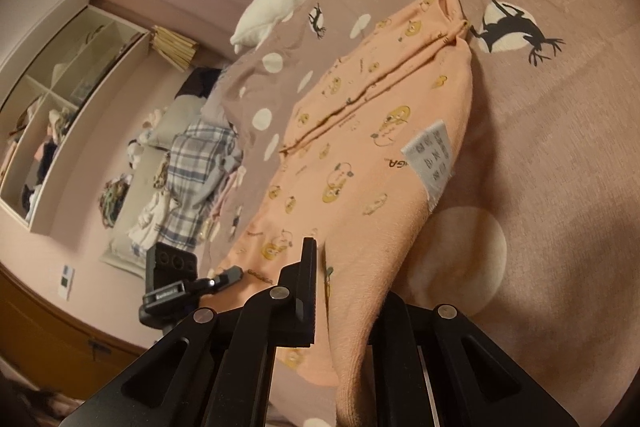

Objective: Fold small clothes
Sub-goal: 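Lift the hem with the right gripper and fold it toward the collar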

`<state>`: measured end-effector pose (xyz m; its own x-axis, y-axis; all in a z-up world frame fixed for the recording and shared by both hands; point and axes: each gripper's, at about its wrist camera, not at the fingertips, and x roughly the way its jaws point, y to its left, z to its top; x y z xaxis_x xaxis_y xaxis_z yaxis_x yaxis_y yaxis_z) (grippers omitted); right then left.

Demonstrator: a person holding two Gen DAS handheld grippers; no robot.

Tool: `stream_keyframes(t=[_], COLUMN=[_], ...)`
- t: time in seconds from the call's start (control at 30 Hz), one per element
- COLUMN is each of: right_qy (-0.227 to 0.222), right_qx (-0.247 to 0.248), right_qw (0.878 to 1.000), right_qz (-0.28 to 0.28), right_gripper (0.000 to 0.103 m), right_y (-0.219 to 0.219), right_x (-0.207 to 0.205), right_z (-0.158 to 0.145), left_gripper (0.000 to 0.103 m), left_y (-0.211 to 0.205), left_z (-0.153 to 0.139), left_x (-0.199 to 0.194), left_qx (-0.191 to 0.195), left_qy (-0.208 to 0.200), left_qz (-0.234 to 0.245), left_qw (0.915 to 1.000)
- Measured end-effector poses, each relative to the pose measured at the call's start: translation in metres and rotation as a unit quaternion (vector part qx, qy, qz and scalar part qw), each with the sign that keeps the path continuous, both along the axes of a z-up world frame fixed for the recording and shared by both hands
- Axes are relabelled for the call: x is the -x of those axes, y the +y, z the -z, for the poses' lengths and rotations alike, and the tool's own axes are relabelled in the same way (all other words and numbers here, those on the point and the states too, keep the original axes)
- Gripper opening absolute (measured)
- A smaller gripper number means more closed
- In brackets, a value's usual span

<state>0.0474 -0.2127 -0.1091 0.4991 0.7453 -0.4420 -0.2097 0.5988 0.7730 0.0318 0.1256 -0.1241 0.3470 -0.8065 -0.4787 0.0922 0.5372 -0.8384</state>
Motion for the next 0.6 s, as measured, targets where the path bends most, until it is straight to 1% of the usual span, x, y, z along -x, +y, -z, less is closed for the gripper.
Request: stream_keyframes(t=[0.17, 0.6], right_qy=[-0.005, -0.016], right_qx=[-0.002, -0.012], right_qw=[1.0, 1.0], right_qz=[-0.002, -0.003], right_gripper=[0.011, 0.011], right_y=[0.0001, -0.0018], right_x=[-0.0007, -0.003], right_z=[-0.0014, -0.0077], left_gripper=[0.011, 0.011], left_y=[-0.0031, -0.0044], left_z=[-0.0036, -0.01], left_x=[-0.0031, -0.0093], left_qx=[-0.003, 0.003], left_qy=[-0.006, -0.016], left_qz=[0.004, 0.008], left_qw=[1.0, 0.9998])
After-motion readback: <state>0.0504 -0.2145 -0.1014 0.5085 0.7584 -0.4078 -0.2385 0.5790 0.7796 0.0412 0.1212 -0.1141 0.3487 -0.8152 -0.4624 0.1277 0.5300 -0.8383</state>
